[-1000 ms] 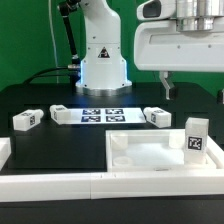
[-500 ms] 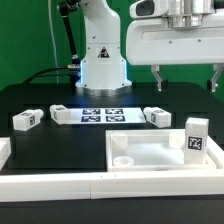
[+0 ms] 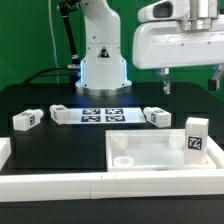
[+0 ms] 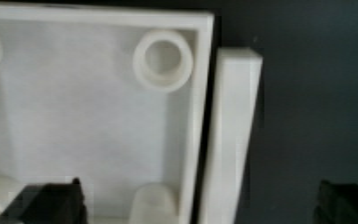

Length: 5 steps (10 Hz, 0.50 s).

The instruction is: Assemble square table

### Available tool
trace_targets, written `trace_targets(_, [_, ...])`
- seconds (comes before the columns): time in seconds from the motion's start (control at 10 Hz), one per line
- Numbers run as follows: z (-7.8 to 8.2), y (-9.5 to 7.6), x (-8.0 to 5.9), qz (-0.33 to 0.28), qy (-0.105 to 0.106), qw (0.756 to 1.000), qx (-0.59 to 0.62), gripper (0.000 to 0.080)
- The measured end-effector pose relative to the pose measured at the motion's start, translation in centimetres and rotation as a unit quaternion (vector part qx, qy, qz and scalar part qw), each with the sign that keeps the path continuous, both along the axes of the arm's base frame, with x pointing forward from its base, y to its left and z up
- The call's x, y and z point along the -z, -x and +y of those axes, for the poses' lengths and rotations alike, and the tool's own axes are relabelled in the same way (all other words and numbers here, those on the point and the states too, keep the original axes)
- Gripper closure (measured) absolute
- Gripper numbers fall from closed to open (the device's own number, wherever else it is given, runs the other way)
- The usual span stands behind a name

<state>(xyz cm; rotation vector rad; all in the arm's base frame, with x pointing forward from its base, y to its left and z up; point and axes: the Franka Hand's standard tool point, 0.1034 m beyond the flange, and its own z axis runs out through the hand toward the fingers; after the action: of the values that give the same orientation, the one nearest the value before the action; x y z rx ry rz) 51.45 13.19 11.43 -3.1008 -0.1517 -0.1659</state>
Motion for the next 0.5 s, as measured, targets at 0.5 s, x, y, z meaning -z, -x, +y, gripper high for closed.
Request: trace_targets(0.5, [-0.55,1.65,0.86,-0.007,0.020,0.989,-0.147,0.0151])
